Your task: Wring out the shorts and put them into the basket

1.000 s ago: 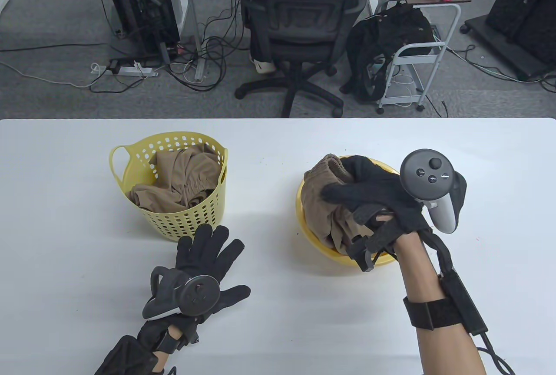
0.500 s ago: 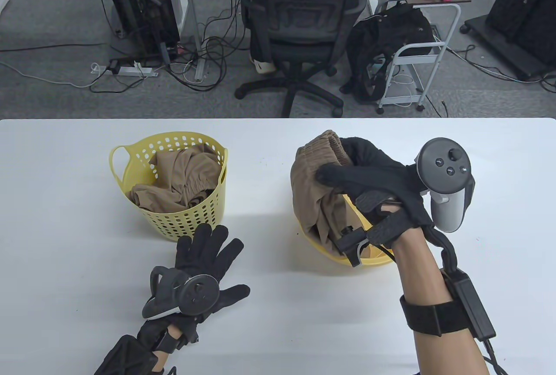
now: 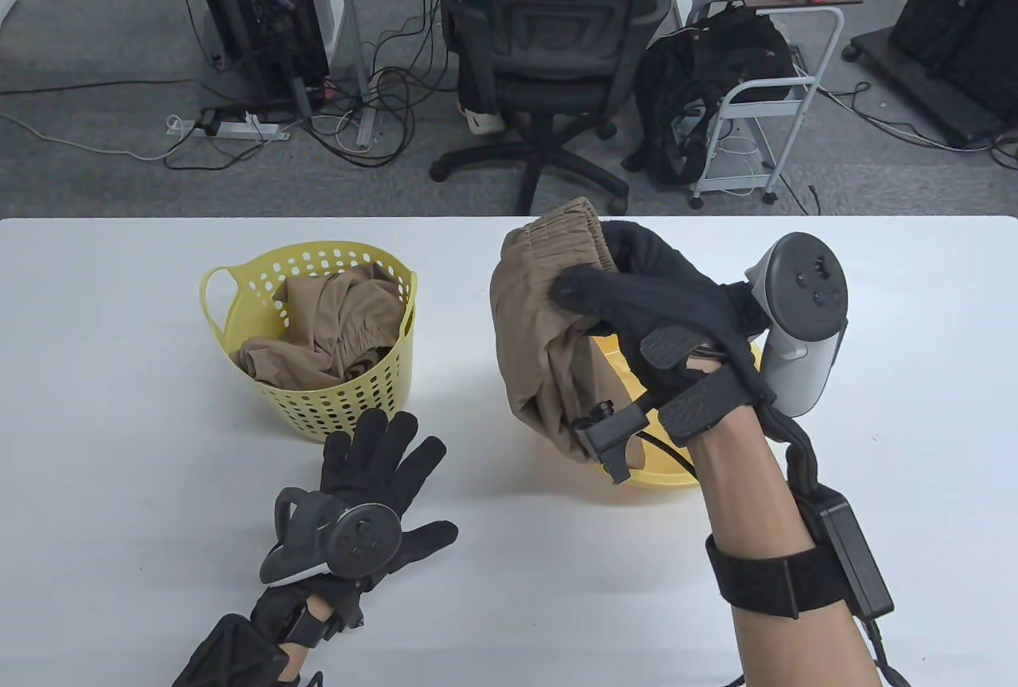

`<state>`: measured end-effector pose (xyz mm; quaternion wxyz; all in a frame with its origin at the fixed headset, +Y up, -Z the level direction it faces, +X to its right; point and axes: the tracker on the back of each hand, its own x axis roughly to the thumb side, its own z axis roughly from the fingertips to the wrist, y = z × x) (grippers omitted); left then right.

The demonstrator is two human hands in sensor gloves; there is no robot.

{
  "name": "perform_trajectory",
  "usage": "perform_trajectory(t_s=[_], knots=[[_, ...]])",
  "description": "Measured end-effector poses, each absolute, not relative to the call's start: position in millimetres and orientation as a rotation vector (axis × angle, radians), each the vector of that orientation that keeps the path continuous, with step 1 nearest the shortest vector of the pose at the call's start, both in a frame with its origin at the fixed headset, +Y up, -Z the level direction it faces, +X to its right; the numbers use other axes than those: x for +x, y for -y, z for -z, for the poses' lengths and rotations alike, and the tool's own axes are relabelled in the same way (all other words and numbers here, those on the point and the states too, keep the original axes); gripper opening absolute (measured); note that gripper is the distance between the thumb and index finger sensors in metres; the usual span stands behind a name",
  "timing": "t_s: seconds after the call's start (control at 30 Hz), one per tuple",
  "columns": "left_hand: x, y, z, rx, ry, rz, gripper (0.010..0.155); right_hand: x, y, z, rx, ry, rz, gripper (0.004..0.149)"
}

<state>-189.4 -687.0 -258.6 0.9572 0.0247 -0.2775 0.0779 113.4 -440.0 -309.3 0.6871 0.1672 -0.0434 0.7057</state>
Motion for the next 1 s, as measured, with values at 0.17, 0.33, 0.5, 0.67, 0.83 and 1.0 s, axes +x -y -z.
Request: perform_trajectory(t_s=[0.17, 0.33, 0.5, 0.67, 0.83, 1.0], knots=[[-189.4, 687.0, 258.4, 0.053, 0.564, -0.156, 0.091, 103.7, 432.3, 306.6, 0.405, 0.081, -1.521, 0.072], [-189.8, 687.0, 258.3, 0.059, 0.564, -0.158, 0.092, 95.8, 427.3, 304.3, 0.431, 0.062, -1.480, 0.072], [-192.1, 684.9, 258.3, 0.071, 0.555, -0.162, 0.093, 90.8, 424.4, 302.6, 0.453, 0.043, -1.440, 0.072], [-191.8, 685.6, 258.2, 0.061, 0.556, -0.168, 0.093, 90.6, 423.2, 301.4, 0.459, 0.046, -1.443, 0.073], [-191.8, 685.4, 258.4, 0.052, 0.564, -0.165, 0.090, 96.3, 426.0, 302.3, 0.440, 0.052, -1.460, 0.073], [-194.3, 682.9, 259.4, 0.045, 0.577, -0.233, 0.092, 103.0, 428.1, 303.7, 0.427, 0.068, -1.479, 0.073]])
